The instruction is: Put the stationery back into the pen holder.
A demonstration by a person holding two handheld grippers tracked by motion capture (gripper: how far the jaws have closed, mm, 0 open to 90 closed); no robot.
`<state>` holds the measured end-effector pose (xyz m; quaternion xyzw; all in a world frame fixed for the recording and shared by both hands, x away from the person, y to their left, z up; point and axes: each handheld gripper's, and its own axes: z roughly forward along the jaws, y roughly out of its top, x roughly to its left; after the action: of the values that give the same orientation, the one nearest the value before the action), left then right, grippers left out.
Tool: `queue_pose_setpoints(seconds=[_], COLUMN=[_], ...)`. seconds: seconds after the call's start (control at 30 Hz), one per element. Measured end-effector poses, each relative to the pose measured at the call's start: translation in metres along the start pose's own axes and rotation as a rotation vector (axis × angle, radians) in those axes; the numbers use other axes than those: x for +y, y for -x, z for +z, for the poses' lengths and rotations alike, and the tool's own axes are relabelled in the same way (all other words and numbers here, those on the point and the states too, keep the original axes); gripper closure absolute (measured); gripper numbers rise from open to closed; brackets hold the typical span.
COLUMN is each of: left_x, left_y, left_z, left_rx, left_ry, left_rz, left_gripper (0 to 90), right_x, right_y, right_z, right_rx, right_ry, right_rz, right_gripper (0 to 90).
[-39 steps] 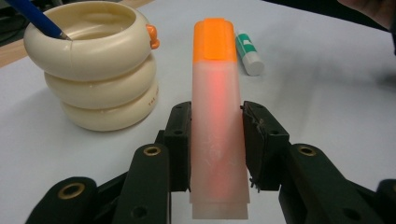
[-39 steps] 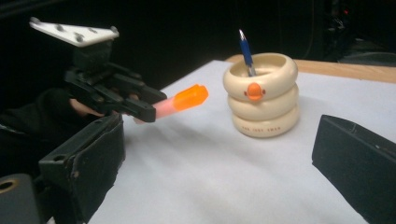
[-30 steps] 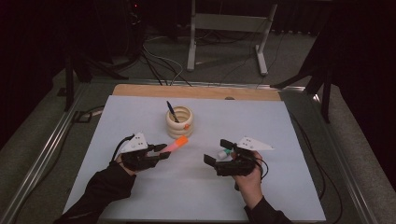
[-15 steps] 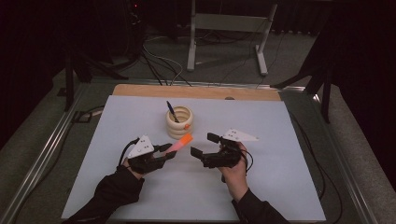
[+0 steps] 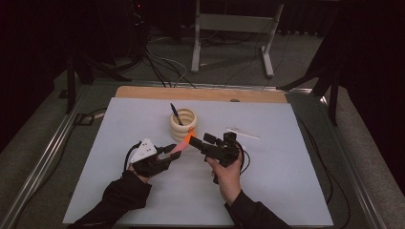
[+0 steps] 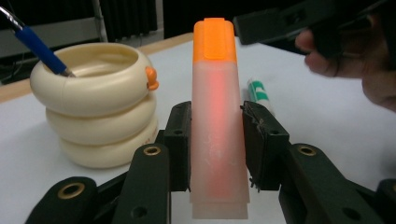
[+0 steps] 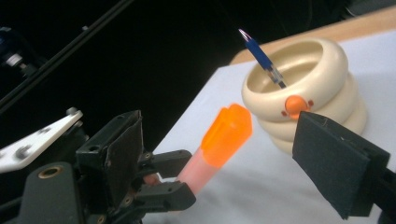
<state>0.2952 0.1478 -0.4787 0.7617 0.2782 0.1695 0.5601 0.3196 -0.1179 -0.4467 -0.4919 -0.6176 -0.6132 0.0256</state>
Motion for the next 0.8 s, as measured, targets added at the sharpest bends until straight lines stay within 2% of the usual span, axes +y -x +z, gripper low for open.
queue_pose_setpoints(seconds=[0.03,0.13,0.2,0.23,0.27,0.3,0.33,0.4,0.47,0.5,0.57,0.67,0.8], left_x=[0.0,0.0,0.0,0.0,0.0,0.0,0.0,0.0,0.0,0.0,0.0,-0.001,-0.001], left_y=[0.0,0.003,0.004,0.004,0.005,0.005,0.005,0.006,0.006,0.006,0.006,0.006,0.005], left_z=[0.0,0.0,0.0,0.0,0.0,0.0,0.0,0.0,0.0,0.0,0.0,0.001,0.002], left_rx=[0.0,-0.003,0.005,0.005,0.002,0.002,0.001,0.003,0.008,0.001,0.007,-0.001,-0.007], left_ry=[0.0,0.019,0.024,0.024,0.028,0.03,0.032,0.036,0.038,0.039,0.033,0.027,0.03], left_rz=[0.0,0.016,0.024,0.024,0.019,0.019,0.02,0.024,0.029,0.026,0.034,0.026,0.014], left_gripper=[65.9,65.9,65.9,65.9,65.9,65.8,65.9,65.8,65.8,65.8,65.8,65.8,65.8], right_x=[0.0,-0.004,-0.006,-0.006,-0.006,-0.008,-0.008,-0.01,-0.011,-0.011,-0.012,-0.012,-0.011], right_y=[0.0,0.001,0.002,0.002,0.001,0.001,0.001,0.001,0.001,0.002,0.002,0.003,0.003], right_z=[0.0,0.008,0.011,0.011,0.012,0.015,0.016,0.02,0.02,0.022,0.024,0.024,0.024], right_rx=[0.0,-0.03,-0.026,-0.026,-0.035,-0.023,-0.03,-0.01,-0.012,0.006,0.009,0.02,0.023], right_ry=[0.0,-0.011,-0.005,-0.005,-0.01,-0.018,-0.021,-0.034,-0.035,-0.04,-0.042,-0.048,-0.053], right_rz=[0.0,0.116,0.171,0.171,0.187,0.206,0.209,0.232,0.237,0.261,0.273,0.292,0.309], right_gripper=[17.0,32.5,35.8,35.8,39.3,43.5,46.7,51.3,53.5,57.5,62.2,68.8,70.2])
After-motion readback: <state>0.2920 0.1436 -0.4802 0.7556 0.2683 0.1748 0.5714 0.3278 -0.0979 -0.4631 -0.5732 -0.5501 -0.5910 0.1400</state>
